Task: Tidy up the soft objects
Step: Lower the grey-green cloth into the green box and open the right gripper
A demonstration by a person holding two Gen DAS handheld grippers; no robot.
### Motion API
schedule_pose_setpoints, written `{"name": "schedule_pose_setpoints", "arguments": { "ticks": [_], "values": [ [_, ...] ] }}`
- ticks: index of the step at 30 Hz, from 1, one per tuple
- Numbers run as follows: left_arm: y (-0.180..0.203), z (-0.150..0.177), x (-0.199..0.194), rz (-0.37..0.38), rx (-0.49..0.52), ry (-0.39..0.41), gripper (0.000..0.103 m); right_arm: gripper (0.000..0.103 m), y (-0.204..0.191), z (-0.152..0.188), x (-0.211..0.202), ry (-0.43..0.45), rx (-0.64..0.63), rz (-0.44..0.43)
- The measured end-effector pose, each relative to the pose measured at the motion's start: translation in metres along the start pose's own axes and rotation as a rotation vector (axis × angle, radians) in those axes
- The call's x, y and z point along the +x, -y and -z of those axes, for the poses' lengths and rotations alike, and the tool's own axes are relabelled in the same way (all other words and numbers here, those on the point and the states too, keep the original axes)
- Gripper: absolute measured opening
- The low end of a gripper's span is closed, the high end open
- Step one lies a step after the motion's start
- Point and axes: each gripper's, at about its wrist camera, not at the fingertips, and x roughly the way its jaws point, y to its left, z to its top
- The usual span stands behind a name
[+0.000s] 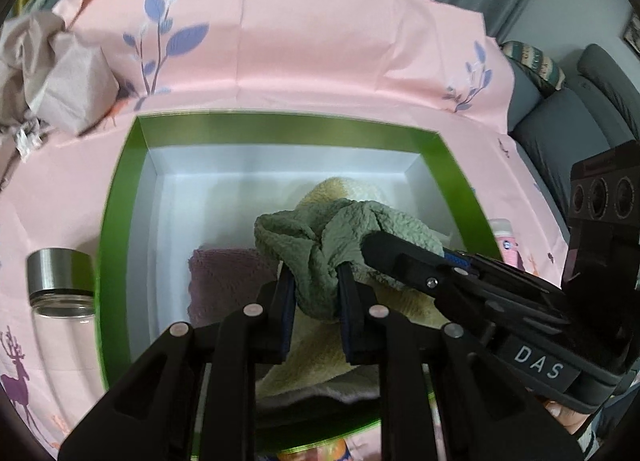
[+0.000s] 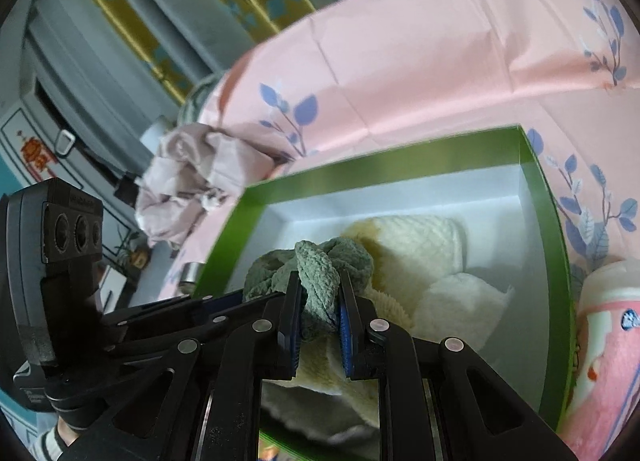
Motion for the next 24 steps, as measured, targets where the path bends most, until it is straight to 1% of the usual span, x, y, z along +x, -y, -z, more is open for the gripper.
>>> {"name": "schedule_pose_setpoints", "arguments": {
  "ticks": [4,5,6,7,8,9,10,11,12,13,15,16,18,22,24],
  "values": [
    [-0.006,-0.003,0.007,0.000,-0.032,-0.034,0.023,0.017,0.008,-0.003,0.008,-0.039,0.019,0.020],
    [-0.006,-0.004,0.007,-0.006,-0.038,-0.035,0.029,0.018,0.010,-0.003,0.007,-0.041,0.024,0.024],
    [-0.008,-0.004,0.006,-0.018,-0.050,-0.033,0.040,0.019,0.011,-0.004,0.006,-0.040,0.029,0.029],
    [-0.011,-0.004,0.005,-0.028,-0.067,-0.033,0.047,0.024,0.012,-0.005,0.004,-0.037,0.034,0.037],
    [-0.014,-0.004,0.004,-0.033,-0.083,-0.033,0.060,0.028,0.014,-0.006,-0.001,-0.028,0.043,0.054],
    [-0.018,-0.004,0.003,-0.034,-0.100,-0.032,0.072,0.038,0.015,-0.007,-0.003,-0.021,0.047,0.065],
    [-0.020,-0.004,0.000,-0.034,-0.109,-0.030,0.078,0.049,0.018,-0.008,-0.009,-0.009,0.055,0.080],
    [-0.021,-0.003,-0.001,-0.019,-0.110,-0.030,0.079,0.054,0.019,-0.009,-0.012,-0.002,0.062,0.089],
    [-0.019,-0.002,-0.003,-0.017,-0.105,-0.033,0.080,0.056,0.020,-0.010,-0.016,0.005,0.070,0.083],
    [-0.016,-0.001,-0.006,-0.034,-0.090,-0.030,0.082,0.056,0.021,-0.012,-0.019,0.009,0.074,0.078],
    [-0.009,0.000,-0.012,-0.062,-0.059,-0.026,0.088,0.056,0.018,-0.014,-0.029,0.030,0.067,0.101],
    [-0.007,0.001,-0.014,-0.062,-0.053,-0.024,0.091,0.057,0.016,-0.014,-0.035,0.039,0.065,0.105],
    [0.000,0.002,-0.024,-0.056,-0.035,-0.011,0.098,0.058,0.012,-0.014,-0.051,0.067,0.067,0.083],
    [0.014,0.009,-0.046,-0.065,0.016,0.030,0.100,0.063,0.000,-0.005,-0.085,0.124,0.053,0.067],
    [0.020,0.013,-0.057,-0.067,0.033,0.045,0.102,0.064,-0.007,0.002,-0.099,0.143,0.046,0.064]
  ]
}}
